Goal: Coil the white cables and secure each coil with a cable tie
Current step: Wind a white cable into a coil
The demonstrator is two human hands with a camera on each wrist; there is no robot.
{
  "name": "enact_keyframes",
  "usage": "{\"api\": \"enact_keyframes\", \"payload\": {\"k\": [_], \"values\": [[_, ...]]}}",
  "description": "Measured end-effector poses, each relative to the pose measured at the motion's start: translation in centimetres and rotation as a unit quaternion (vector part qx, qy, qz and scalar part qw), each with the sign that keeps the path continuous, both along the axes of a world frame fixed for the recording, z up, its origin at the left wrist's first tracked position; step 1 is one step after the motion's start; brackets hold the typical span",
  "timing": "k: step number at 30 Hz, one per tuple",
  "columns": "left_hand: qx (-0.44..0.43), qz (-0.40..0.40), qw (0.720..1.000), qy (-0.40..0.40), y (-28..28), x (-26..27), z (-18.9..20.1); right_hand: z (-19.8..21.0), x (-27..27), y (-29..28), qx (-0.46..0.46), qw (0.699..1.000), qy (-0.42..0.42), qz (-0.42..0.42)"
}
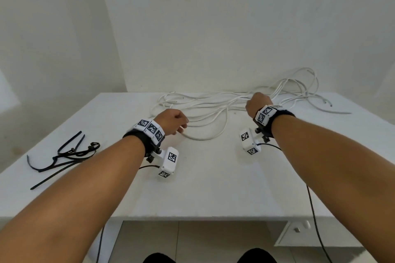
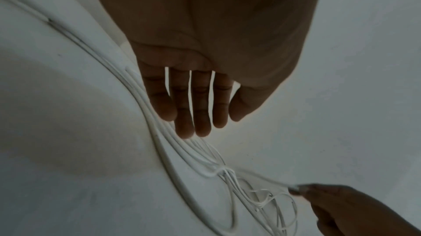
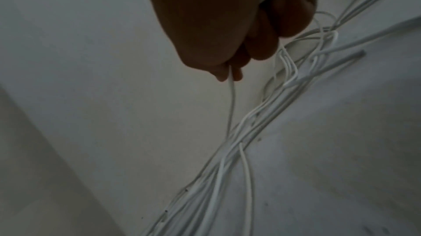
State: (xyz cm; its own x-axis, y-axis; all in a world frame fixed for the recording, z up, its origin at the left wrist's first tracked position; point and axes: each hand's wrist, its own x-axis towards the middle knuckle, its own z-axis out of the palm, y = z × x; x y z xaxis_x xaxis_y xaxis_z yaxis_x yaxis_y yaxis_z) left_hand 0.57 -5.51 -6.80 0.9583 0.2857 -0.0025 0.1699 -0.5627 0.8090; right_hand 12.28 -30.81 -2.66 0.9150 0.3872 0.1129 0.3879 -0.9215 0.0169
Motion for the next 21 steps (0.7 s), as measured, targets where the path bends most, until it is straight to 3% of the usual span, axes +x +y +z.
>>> {"api": "enact_keyframes", "payload": {"k": [2,5,11,14,16,18,20,21], "values": [[0.015,-0.003,0.999,-0.036,-0.7,0.3,0.3,0.7,0.6,0.1,0.175,0.985,-0.003,-0.005],[0.03,-0.001,0.996,-0.083,-2.0,0.9,0.9,1.5,1.0,0.1,0.388,0.92,-0.034,0.038],[0.041,-0.008,0.994,-0.099,-3.7,2.6,1.2,3.5,-0.1,0.3,0.509,0.843,-0.039,0.167],[0.008,-0.017,0.99,-0.139,-4.1,2.3,1.5,3.8,-0.1,-0.2,0.532,0.827,-0.05,0.172],[-0.025,-0.02,0.988,-0.151,-4.0,2.0,1.6,4.0,0.2,-0.8,0.515,0.842,-0.059,0.153],[-0.049,-0.019,0.984,-0.168,-3.9,1.6,2.0,4.1,0.5,-1.4,0.415,0.901,-0.063,0.113],[-0.001,-0.008,0.984,-0.178,-3.6,1.6,2.4,4.1,0.3,-1.3,0.285,0.953,-0.06,0.083],[0.035,-0.007,0.984,-0.177,-3.7,1.5,2.7,4.1,-0.1,-1.1,0.241,0.964,-0.071,0.088]]}}
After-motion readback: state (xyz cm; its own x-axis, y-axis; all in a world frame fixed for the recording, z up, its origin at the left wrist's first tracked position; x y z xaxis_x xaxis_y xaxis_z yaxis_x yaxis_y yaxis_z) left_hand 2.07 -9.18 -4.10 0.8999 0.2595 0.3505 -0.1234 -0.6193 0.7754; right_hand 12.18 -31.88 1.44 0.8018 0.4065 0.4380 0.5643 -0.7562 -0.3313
